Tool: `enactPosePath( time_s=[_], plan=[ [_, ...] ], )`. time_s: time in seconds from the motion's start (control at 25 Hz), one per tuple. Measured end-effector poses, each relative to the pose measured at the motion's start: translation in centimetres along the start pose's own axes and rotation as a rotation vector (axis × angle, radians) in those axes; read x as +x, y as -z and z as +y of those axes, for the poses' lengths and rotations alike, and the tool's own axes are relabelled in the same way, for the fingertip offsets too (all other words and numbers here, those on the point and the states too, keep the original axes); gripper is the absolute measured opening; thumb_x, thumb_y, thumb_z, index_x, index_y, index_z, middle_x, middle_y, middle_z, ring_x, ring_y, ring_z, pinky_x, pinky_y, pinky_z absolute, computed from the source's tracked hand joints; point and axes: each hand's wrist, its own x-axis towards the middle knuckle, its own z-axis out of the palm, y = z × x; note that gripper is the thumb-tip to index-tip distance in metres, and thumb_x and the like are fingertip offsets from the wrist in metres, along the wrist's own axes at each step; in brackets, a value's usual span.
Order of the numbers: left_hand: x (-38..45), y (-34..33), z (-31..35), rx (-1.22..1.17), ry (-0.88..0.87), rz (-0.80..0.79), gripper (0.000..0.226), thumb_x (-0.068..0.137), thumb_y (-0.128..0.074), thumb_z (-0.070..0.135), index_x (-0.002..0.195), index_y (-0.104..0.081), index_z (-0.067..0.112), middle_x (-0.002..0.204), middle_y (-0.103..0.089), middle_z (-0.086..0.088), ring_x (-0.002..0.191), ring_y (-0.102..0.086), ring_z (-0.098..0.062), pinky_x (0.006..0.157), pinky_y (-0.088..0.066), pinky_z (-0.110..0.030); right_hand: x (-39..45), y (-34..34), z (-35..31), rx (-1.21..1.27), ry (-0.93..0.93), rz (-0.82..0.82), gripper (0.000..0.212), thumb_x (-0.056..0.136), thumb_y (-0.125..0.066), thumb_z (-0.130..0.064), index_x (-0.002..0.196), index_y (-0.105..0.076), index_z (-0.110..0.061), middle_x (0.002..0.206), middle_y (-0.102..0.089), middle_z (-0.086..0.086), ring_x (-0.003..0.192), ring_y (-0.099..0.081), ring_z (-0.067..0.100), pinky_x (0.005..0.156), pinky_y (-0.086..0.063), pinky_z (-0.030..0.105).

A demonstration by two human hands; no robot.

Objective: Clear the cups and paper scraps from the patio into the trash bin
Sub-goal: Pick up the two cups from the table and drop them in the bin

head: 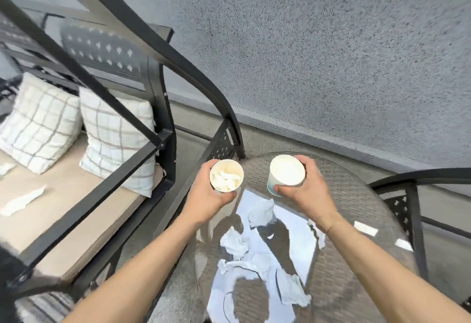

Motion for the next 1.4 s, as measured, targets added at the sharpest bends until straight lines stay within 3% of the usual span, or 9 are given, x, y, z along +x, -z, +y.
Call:
enactPosePath(
  time_s=[0.08,0.24,0.4,0.48,0.64,0.88,1.08,1.2,1.4],
  plan=[
    [-3.4,1.7,1.2,-0.007,0.013,0.076,0.071,0.063,-0.085,0.016,0.119,-0.047,0.037,0.118,-0.056,0.017,0.106,-0.051,0.010,0.081,-0.037,-0.005,-1.1,1.0,-2.2,0.000,0.065,-0.059,0.074,0.052,-0.086,-0.039,0.112,-0.044,-0.047,0.117,-0.056,-0.015,0.106,-0.053,0.009,0.086,-0.043,0.030],
    [-11.2,6.2,3.5,-0.073,0.051,0.255,0.072,0.064,-0.088,0.017,0.118,-0.048,0.042,0.121,-0.057,0.015,0.112,-0.054,-0.001,0.094,-0.043,-0.021,-3.3,1.3,-7.0,-0.042,0.196,-0.246,0.075,0.053,-0.087,-0.040,0.114,-0.044,-0.049,0.119,-0.055,-0.016,0.109,-0.052,0.010,0.089,-0.045,0.035],
    [-20.0,11.5,4.4,-0.107,0.116,0.446,0.074,0.062,-0.088,0.031,0.122,-0.047,0.042,0.123,-0.057,0.016,0.115,-0.054,-0.001,0.095,-0.043,-0.021,-7.3,-3.0,-12.6,-0.097,0.365,-0.481,0.074,0.054,-0.087,-0.042,0.115,-0.045,-0.047,0.119,-0.056,-0.017,0.111,-0.053,0.012,0.091,-0.047,0.041],
    [-25.1,13.9,4.6,-0.098,0.145,0.550,0.076,0.060,-0.086,0.038,0.123,-0.045,0.042,0.123,-0.055,0.020,0.115,-0.053,0.000,0.097,-0.043,-0.021,-10.1,-6.1,-15.7,-0.099,0.469,-0.600,0.075,0.052,-0.085,-0.046,0.115,-0.045,-0.046,0.118,-0.057,-0.019,0.110,-0.054,0.010,0.090,-0.047,0.037],
    [-36.5,19.3,3.5,-0.079,0.202,0.764,0.077,0.060,-0.085,0.029,0.127,-0.046,0.034,0.124,-0.056,0.011,0.117,-0.053,-0.007,0.101,-0.045,-0.035,-17.7,-13.0,-21.7,-0.096,0.669,-0.804,0.077,0.049,-0.082,-0.054,0.116,-0.042,-0.052,0.118,-0.054,-0.026,0.107,-0.052,-0.002,0.086,-0.045,0.026],
    [-57.5,26.2,0.1,-0.064,0.345,1.156,0.072,0.064,-0.088,0.019,0.124,-0.050,0.033,0.121,-0.059,0.011,0.107,-0.057,0.002,0.086,-0.045,-0.016,-34.1,-24.9,-29.1,-0.038,0.847,-1.139,0.074,0.050,-0.082,-0.056,0.111,-0.041,-0.057,0.111,-0.055,-0.032,0.103,-0.048,-0.016,0.077,-0.043,0.012],
    [-72.8,29.4,-2.7,-0.003,0.470,1.397,0.072,0.068,-0.089,0.025,0.127,-0.048,0.035,0.125,-0.056,0.011,0.110,-0.056,-0.001,0.089,-0.049,-0.022,-50.0,-32.7,-33.9,0.023,1.021,-1.311,0.076,0.054,-0.084,-0.060,0.116,-0.043,-0.049,0.119,-0.056,-0.022,0.109,-0.053,0.004,0.085,-0.045,0.027],
    [-80.5,30.3,-4.1,0.005,0.532,1.521,0.073,0.068,-0.089,0.029,0.126,-0.046,0.035,0.122,-0.057,0.015,0.107,-0.056,0.001,0.083,-0.046,-0.013,-58.1,-35.8,-35.2,0.063,1.080,-1.407,0.074,0.054,-0.083,-0.060,0.115,-0.042,-0.055,0.118,-0.054,-0.030,0.110,-0.053,0.002,0.086,-0.046,0.028],
    [-89.1,32.6,-7.1,-0.071,0.665,1.710,0.075,0.065,-0.090,0.037,0.124,-0.044,0.041,0.118,-0.059,0.018,0.107,-0.059,-0.007,0.089,-0.047,-0.025,-67.1,-40.7,-36.5,0.084,1.123,-1.531,0.075,0.058,-0.083,-0.057,0.119,-0.040,-0.054,0.120,-0.049,-0.032,0.109,-0.052,0.001,0.089,-0.048,0.033]
  ],
)
